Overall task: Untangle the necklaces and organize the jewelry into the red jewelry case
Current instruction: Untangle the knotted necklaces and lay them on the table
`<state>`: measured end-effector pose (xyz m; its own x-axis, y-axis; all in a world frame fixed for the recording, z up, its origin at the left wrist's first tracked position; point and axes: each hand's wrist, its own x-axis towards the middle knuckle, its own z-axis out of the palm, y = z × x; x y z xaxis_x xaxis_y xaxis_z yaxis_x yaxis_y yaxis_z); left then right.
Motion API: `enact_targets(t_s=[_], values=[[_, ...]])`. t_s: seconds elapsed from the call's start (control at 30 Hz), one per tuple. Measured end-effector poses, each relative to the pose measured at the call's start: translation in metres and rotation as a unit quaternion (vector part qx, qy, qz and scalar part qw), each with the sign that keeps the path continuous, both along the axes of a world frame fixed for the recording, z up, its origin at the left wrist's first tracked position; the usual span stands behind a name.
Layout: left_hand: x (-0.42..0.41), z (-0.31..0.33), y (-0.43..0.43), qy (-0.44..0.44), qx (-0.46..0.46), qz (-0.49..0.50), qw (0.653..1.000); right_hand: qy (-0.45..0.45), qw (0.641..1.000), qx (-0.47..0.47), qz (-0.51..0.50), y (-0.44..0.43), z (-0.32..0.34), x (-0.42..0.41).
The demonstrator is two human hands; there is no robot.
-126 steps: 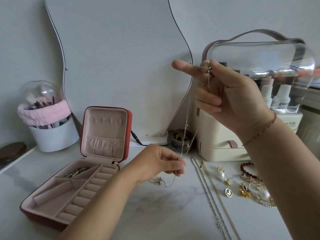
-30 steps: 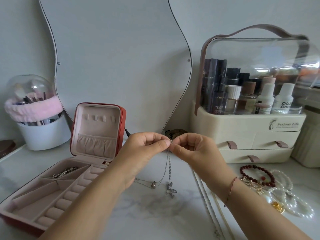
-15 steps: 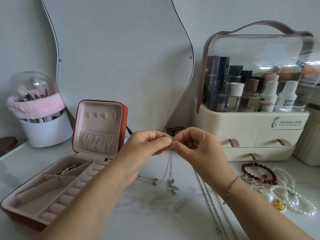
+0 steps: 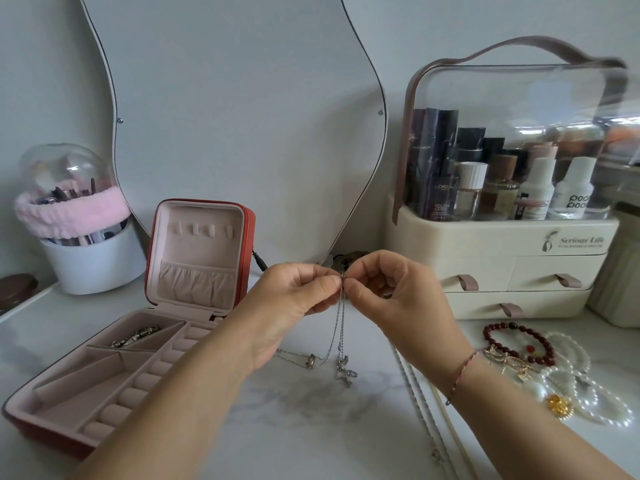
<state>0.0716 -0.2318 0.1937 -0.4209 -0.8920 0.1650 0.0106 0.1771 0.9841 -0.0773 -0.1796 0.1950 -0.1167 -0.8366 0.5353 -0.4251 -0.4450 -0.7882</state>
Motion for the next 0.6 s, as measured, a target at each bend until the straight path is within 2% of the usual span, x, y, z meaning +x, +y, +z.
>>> enact_targets(t_s=[0.4,0.6], values=[[-0.0004,0.0005,0.0,0.021,-0.009,-0.038,0.999,0.009,1.0,0.008,0.008,-0.0027,-0.0001,-0.0027],[-0.0025,0.0008,0.0002,0.077,0.042,-0.063,0.994,-0.066,0.994,0.041,0.071,-0.0035,0.0026,-0.0035]])
